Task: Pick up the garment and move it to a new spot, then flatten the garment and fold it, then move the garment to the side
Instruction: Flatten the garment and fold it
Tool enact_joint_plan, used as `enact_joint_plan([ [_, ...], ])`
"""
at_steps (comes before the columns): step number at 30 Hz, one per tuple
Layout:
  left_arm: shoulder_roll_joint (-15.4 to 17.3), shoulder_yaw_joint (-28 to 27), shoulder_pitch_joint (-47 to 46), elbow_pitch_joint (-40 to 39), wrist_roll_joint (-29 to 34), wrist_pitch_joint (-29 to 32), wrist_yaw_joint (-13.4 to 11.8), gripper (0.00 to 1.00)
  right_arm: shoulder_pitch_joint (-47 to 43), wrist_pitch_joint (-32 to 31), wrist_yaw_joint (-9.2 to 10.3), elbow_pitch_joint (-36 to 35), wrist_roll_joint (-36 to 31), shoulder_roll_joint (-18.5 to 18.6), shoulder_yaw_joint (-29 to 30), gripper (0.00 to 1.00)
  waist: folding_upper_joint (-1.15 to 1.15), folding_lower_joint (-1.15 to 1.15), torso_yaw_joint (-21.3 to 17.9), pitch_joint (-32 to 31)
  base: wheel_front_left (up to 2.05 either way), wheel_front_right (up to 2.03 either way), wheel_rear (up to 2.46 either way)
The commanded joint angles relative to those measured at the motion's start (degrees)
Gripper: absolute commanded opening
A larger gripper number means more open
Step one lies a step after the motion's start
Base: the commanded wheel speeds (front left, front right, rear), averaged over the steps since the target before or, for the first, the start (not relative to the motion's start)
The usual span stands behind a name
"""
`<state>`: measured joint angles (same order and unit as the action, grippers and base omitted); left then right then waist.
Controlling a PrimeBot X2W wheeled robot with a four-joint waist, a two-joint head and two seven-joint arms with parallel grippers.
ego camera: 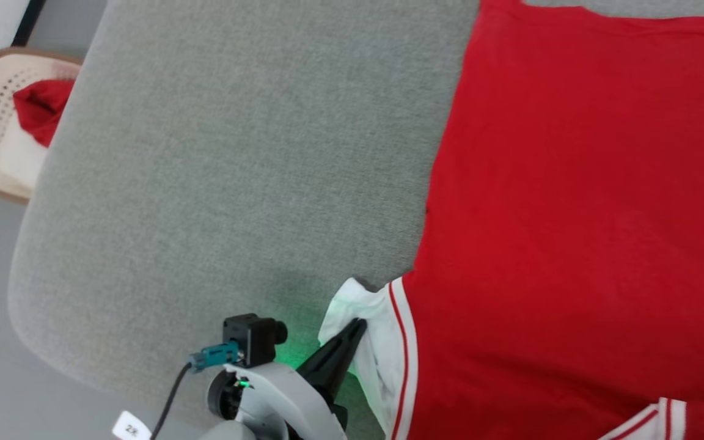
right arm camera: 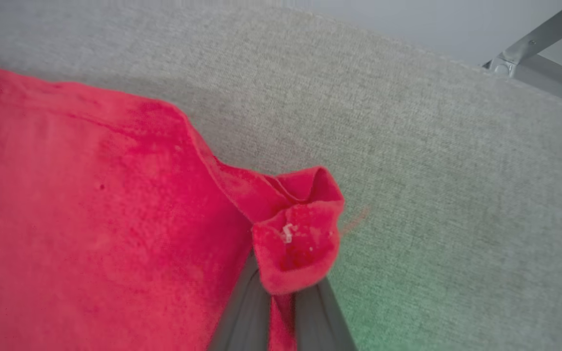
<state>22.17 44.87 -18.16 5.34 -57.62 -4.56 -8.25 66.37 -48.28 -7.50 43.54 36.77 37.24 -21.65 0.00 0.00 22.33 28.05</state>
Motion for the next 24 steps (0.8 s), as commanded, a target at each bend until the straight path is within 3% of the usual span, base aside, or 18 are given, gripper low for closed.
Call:
enact_joint_plan([
  [1,1.21,-0.94,0.45,2.52,-0.59,0.48,-1.57,0.0,-0.21,0.48,0.02,-0.42,0.61,-0.28,-0.57,0.0,0.0,0.0,-1.38,-1.34,0.0,0.0,0.0],
  [13,4.81,-2.43,2.7,-0.07,-1.03,0.64,-3.44,0.0,-4.38,7.97,0.02,-15.4,9.05,4.21,-9.45,0.0,0.0,0.0,-7.86,-6.76,0.0,0.0,0.0],
  [24,8.22,-3.64,5.59,-3.31,-1.82,1.39,-5.49,0.0,-18.12,17.19,0.03,-27.49,16.66,10.05,-9.32,0.0,0.0,0.0,-12.95,-10.97,0.0,0.0,0.0],
])
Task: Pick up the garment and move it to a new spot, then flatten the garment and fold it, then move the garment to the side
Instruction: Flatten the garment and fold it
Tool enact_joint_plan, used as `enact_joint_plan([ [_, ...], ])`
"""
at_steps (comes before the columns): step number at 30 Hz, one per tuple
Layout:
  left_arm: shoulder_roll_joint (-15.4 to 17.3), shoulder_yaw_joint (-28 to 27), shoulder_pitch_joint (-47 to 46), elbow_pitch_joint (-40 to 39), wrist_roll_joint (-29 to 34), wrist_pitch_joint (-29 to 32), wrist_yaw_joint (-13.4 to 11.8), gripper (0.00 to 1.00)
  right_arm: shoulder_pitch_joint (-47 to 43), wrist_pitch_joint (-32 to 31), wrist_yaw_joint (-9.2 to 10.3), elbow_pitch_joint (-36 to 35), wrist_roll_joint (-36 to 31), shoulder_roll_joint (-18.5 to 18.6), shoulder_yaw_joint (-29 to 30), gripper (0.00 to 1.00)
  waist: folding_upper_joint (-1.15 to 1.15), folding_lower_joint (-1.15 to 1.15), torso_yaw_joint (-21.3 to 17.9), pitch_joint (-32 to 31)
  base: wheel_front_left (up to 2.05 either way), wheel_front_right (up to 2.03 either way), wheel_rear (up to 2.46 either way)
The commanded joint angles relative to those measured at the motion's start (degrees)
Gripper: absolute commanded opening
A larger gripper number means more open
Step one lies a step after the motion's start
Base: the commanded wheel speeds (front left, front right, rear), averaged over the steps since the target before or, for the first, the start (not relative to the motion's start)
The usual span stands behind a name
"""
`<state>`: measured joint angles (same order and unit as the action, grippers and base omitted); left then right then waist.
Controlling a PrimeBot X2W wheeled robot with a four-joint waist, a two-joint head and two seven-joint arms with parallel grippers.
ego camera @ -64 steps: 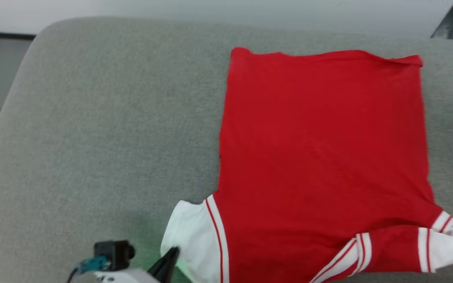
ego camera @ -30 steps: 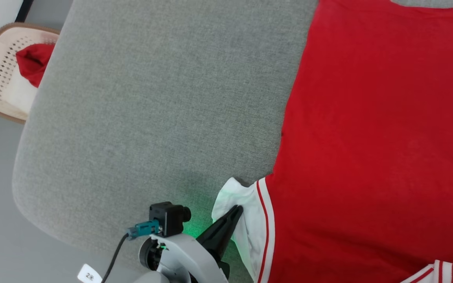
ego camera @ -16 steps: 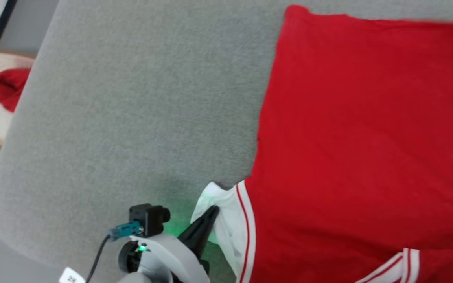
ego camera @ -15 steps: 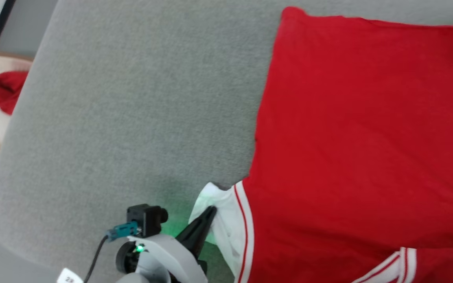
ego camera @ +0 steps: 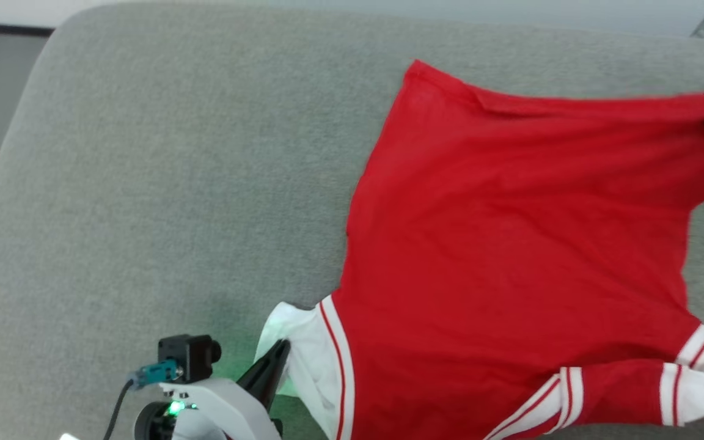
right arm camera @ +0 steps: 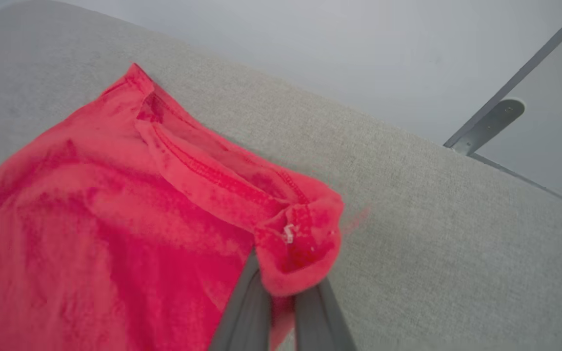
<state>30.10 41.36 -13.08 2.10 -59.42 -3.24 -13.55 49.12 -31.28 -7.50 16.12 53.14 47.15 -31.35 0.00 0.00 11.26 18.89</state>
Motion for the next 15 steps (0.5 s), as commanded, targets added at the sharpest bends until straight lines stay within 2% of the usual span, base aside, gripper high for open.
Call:
enact_joint_plan([
  [1,0.54,-0.2,0.7,-0.34,-0.1,0.11,-0.41,0.0,-2.58,1.0,0.03,-0.82,0.92,0.51,0.9,0.0,0.0,0.0,-2.25,-2.1,0.0,0.0,0.0],
  [9,2.24,-0.73,2.42,-2.33,-0.55,0.69,-1.75,0.0,-17.47,5.26,0.02,-5.2,3.08,2.04,7.18,0.0,0.0,0.0,-4.75,-3.61,0.0,0.0,0.0],
  [15,2.94,-0.8,2.7,-3.22,-0.77,1.12,-2.41,0.0,-29.06,6.42,0.02,-7.32,2.59,0.05,12.89,0.0,0.0,0.0,-5.58,-4.1,0.0,0.0,0.0],
])
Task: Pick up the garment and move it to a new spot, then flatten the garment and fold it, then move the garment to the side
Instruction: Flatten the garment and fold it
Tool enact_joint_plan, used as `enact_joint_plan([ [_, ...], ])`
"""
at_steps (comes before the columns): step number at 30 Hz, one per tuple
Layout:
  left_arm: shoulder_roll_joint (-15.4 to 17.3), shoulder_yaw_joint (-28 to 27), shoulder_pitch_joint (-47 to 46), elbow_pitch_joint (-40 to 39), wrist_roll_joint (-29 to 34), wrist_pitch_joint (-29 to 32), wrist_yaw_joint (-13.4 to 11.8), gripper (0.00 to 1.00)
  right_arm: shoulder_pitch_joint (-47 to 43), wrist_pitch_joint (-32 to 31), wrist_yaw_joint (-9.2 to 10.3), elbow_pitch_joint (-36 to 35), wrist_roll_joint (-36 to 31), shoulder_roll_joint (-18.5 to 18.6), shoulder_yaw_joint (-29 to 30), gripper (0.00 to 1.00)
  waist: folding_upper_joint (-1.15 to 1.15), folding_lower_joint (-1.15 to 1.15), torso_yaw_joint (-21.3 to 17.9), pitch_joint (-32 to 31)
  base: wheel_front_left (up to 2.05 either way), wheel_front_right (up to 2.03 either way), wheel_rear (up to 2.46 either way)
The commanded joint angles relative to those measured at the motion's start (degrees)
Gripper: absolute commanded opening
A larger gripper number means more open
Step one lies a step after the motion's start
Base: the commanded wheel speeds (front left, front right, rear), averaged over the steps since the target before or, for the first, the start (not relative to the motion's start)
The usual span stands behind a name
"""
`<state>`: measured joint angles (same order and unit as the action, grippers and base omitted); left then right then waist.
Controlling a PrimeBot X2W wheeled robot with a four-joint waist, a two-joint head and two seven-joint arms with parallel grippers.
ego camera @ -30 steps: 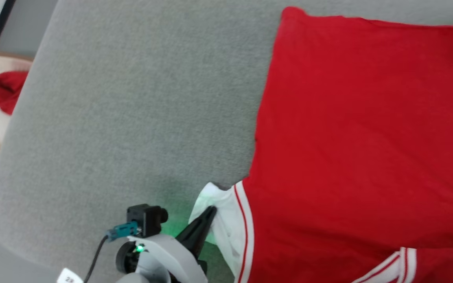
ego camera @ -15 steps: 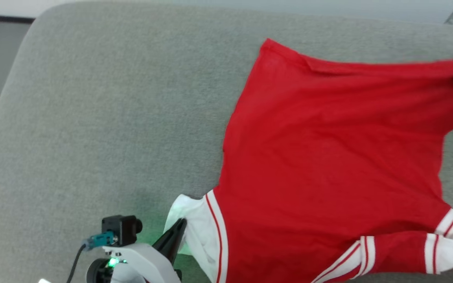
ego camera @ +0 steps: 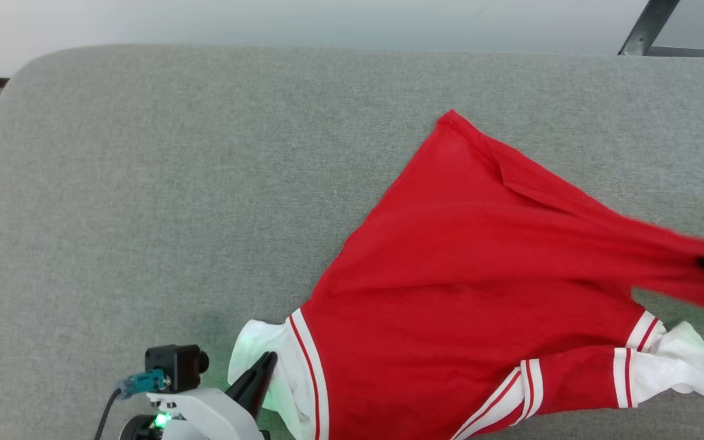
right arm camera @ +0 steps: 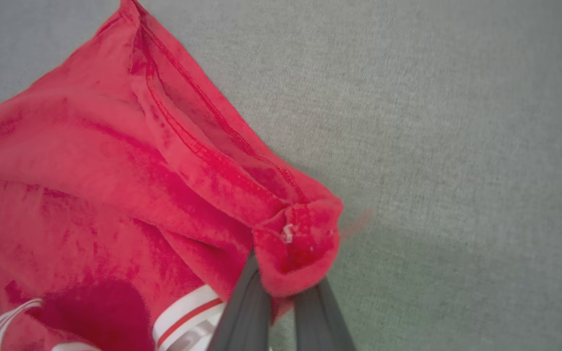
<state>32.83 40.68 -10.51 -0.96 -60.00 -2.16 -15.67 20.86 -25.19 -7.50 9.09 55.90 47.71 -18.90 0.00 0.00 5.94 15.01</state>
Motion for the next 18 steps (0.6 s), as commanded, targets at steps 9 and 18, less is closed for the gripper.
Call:
enact_joint_plan([
  [9,0.55,-0.01,0.51,-0.81,-0.4,0.46,-0.68,0.0,-10.77,-0.53,0.02,-2.37,-3.98,-6.16,7.3,0.0,0.0,0.0,-0.72,-0.38,0.0,0.0,0.0],
  [18,0.51,0.11,0.91,-0.93,-0.55,0.57,-0.9,0.0,-14.1,-4.11,0.02,-4.69,-6.61,-9.88,10.71,0.0,0.0,0.0,-0.71,-0.9,0.0,0.0,0.0],
])
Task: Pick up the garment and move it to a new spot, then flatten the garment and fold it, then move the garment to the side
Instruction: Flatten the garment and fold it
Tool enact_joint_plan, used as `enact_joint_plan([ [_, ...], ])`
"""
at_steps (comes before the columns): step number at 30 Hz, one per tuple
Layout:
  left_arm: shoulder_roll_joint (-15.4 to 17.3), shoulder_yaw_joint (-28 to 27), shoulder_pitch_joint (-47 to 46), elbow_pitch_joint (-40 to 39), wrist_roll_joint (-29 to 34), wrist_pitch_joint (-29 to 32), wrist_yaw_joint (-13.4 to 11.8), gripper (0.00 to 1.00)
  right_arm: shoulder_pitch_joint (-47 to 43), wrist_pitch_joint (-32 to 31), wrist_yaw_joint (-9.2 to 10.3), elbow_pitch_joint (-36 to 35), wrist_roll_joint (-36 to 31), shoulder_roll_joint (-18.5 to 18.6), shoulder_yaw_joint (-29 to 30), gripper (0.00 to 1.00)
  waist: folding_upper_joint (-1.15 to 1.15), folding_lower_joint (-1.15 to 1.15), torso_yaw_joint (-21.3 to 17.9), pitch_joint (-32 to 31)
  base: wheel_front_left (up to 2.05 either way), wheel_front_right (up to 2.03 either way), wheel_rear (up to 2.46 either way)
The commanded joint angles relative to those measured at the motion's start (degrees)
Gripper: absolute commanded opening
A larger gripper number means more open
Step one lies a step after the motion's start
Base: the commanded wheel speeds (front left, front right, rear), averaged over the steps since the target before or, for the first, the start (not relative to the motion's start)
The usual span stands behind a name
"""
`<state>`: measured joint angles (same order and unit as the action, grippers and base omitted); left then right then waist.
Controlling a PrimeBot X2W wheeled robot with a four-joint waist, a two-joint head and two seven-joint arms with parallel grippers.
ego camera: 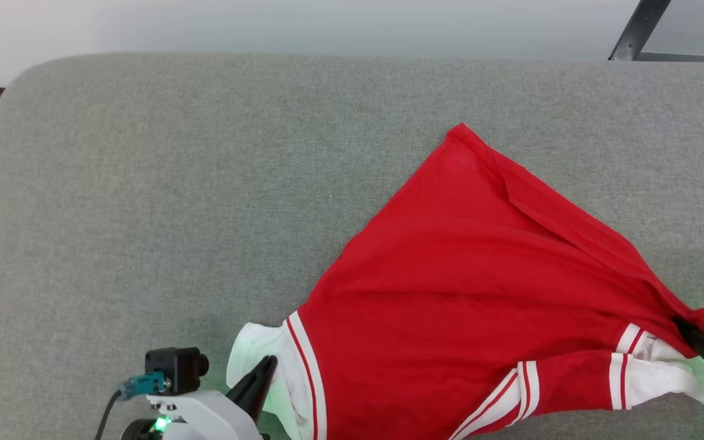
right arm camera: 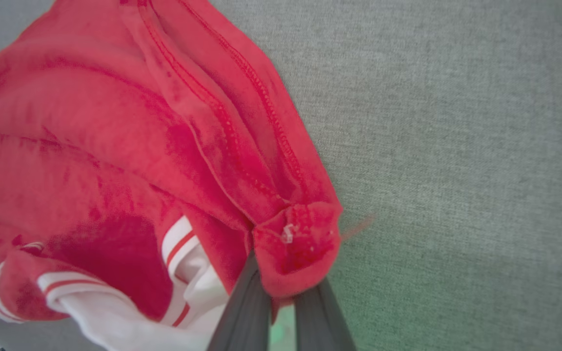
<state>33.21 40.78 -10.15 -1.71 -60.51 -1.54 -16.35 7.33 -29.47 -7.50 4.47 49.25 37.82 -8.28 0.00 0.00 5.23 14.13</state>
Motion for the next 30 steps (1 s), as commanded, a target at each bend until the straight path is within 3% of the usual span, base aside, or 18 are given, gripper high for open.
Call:
enact_joint_plan([
  [1,0.15,0.05,0.61,-0.15,-0.05,-0.03,-0.19,0.0,-0.89,-0.26,0.02,-0.31,-0.29,-0.29,0.38,0.0,0.0,0.0,0.01,-0.16,0.0,0.0,0.0],
  [4,0.2,0.13,0.78,-0.11,-0.1,-0.08,-0.21,0.0,-1.3,-1.47,0.02,-1.04,-1.13,-1.23,1.29,0.0,0.0,0.0,0.08,-0.58,0.0,0.0,0.0],
  [5,0.22,0.15,0.88,-0.1,-0.12,-0.07,-0.22,0.0,-1.53,-1.82,0.02,-1.33,-1.44,-1.4,1.53,0.06,0.0,0.0,0.12,-0.77,0.0,0.0,0.0],
  [6,0.25,0.17,0.98,-0.12,-0.17,-0.1,-0.22,0.0,-1.78,-2.1,0.02,-1.69,-1.95,-1.52,1.72,0.23,0.0,0.0,0.14,-0.92,0.0,0.0,0.0],
  [7,0.29,0.17,1.03,-0.14,-0.22,-0.13,-0.25,0.0,-2.13,-2.03,0.02,-1.91,-2.46,-1.73,2.08,0.57,0.0,0.0,0.14,-1.07,0.0,0.0,0.0],
  [8,0.34,0.17,0.99,-0.16,-0.26,-0.15,-0.28,0.0,-2.45,-2.11,0.02,-2.08,-2.77,-2.04,2.32,1.0,0.0,0.0,0.14,-1.21,0.0,0.0,0.0],
  [20,0.58,0.47,1.65,-0.7,-0.15,-0.02,-0.57,0.0,-1.85,0.16,0.03,-9.75,-6.68,-2.59,5.53,1.0,0.0,0.0,0.02,-2.03,0.0,0.0,0.0],
  [25,0.19,0.76,0.97,-0.69,0.3,-0.02,-0.38,0.0,1.53,6.49,0.02,-16.95,-9.49,-0.37,3.8,1.0,0.0,0.0,0.77,-1.81,0.0,0.0,0.0],
  [30,-0.61,1.27,-0.08,-0.31,0.68,-0.19,0.15,0.0,7.97,14.54,0.02,-18.36,-13.47,0.95,-1.21,1.0,0.0,0.0,2.04,-1.39,0.0,0.0,0.0],
])
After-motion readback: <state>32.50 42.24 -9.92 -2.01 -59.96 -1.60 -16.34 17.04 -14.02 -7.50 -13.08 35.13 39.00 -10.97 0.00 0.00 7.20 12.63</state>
